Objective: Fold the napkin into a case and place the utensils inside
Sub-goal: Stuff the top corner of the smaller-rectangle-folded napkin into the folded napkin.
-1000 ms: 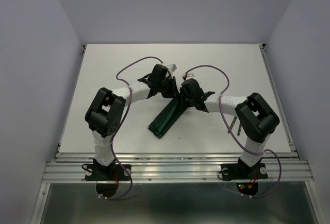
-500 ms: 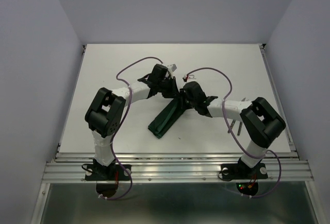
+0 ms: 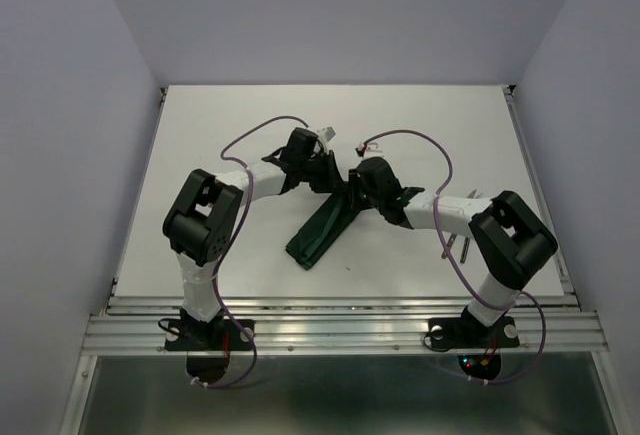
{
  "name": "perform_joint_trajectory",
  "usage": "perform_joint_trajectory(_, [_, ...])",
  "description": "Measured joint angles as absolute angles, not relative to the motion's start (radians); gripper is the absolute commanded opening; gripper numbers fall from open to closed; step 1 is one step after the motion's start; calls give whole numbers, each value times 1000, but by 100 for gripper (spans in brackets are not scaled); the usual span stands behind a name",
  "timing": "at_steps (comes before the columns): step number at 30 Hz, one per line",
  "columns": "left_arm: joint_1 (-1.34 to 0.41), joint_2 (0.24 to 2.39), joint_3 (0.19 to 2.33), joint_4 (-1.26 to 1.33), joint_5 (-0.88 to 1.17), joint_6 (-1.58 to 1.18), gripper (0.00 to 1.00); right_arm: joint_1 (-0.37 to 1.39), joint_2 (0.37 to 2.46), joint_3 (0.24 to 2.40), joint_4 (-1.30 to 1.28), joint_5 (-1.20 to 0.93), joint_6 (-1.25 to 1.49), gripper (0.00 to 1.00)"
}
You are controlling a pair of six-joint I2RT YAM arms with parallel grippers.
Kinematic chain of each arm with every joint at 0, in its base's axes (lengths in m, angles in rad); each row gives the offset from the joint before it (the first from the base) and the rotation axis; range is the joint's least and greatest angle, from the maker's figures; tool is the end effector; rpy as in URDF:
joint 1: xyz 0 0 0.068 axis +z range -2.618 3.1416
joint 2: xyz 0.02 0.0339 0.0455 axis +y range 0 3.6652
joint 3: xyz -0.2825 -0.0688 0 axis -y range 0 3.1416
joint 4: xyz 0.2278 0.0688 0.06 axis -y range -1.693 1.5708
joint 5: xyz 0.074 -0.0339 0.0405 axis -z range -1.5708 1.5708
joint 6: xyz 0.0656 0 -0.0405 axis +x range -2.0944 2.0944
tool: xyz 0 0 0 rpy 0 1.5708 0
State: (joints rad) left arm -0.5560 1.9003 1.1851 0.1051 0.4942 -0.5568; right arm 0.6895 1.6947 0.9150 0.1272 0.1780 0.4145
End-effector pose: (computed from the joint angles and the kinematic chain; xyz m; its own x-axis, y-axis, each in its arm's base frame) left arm 0.3494 -0.2538 0.2012 -0.8332 -0.0300 -0.5522 0.4176 0.6204 -0.6638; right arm 0.2922 0.2259 0.1922 -0.6372 -0.0117 -0.7706 -0.2851 0.9325 0.2216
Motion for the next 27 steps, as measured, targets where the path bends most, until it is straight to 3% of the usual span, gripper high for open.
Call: perform_joint_trajectory(27, [-554,1900,1171,131,519,-578,0,702,1775,917,129,233,388,30])
